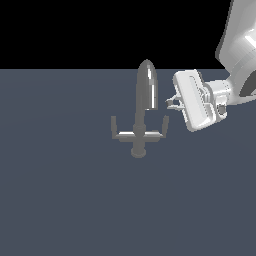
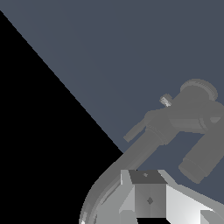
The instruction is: Turn on the faucet by rotating a designated handle.
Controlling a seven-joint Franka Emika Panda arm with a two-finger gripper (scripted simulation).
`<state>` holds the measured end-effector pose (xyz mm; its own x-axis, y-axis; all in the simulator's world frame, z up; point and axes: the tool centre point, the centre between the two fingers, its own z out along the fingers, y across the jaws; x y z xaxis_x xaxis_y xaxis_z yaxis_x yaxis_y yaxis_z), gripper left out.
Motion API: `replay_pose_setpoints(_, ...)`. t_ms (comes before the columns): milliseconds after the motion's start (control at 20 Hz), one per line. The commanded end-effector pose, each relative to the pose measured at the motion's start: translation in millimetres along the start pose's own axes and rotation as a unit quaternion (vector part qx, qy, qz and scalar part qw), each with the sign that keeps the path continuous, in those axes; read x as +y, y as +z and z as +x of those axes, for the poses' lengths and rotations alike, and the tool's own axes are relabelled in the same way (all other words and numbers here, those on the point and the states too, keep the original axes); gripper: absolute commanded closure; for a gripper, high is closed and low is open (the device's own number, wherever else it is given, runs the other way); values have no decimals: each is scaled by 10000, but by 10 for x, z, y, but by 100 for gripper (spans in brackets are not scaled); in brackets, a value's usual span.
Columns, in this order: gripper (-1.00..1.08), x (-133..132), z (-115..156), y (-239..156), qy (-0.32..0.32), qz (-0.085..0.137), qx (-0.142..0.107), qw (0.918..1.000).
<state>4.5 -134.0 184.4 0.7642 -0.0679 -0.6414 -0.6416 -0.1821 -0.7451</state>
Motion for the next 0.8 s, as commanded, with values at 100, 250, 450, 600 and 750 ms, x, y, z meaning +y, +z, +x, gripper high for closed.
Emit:
replay_pose_setpoints(100, 108, 126, 207, 84, 167, 386, -176, 9990)
replay_pose_setpoints(250, 108, 191, 310, 137, 256, 575, -263, 9977)
replay_pose_setpoints(450, 108, 251, 403, 191, 340, 749, -344, 9960)
replay_pose_setpoints(600, 108, 275, 440, 215, 374, 817, -376, 9952)
replay_pose_setpoints(750, 108, 279, 450, 225, 383, 829, -383, 9951)
